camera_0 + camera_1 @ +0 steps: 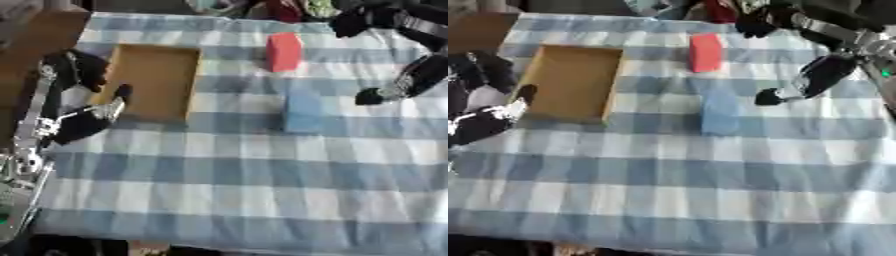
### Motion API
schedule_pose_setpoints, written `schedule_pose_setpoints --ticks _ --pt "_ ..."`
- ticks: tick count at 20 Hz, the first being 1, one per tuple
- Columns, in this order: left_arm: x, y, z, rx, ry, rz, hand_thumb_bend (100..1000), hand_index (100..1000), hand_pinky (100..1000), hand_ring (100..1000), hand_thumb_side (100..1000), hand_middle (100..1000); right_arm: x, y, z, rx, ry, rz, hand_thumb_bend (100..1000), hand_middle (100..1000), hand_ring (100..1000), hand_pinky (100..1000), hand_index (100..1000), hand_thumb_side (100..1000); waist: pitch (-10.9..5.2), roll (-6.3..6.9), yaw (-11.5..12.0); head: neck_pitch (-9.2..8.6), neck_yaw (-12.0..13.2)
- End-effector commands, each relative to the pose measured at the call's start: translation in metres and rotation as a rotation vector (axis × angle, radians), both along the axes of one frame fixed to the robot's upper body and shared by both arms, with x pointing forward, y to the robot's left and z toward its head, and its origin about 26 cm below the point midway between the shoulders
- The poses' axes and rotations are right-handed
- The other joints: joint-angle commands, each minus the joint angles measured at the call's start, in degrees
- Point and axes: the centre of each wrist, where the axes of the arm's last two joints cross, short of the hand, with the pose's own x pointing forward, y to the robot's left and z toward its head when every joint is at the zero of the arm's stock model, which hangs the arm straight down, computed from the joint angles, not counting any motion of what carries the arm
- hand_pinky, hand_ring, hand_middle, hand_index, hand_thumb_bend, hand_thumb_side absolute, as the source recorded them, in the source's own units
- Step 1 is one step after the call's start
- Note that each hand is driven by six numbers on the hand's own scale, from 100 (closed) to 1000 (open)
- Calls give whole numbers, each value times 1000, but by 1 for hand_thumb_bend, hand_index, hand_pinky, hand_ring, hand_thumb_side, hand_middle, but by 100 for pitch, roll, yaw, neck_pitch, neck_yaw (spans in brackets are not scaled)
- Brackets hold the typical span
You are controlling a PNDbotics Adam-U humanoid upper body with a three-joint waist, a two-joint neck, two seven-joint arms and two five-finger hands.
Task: Pick up objects on the table and place them in the box.
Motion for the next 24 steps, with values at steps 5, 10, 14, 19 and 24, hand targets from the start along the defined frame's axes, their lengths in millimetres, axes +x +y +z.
schedule_pose_setpoints --ticks 5,10,14,19,24 --pt "-1 2 5 8 -12 -10 431 629 501 529 100 512 11 0 4 -25 -21 -19 639 875 834 830 890 477 -112 9 10 33 -26" --pt "-1 2 5 8 -11 -12 433 630 502 529 100 512 17 1 -3 -30 -10 -31 618 871 829 827 889 473 -117 23 7 33 -28" --pt "-1 1 5 7 -9 -12 435 630 502 529 100 512 22 4 -11 -49 6 -35 616 867 828 825 888 476 -123 35 0 33 -38" --pt "-1 1 4 7 -7 -14 436 630 502 529 100 512 29 5 -28 -68 40 -57 615 864 824 823 885 481 -124 49 -4 33 -36" --pt "-1 1 3 6 -4 -16 437 630 502 529 100 511 35 6 -45 -77 72 -72 614 861 819 821 883 484 -125 53 -3 33 -41"
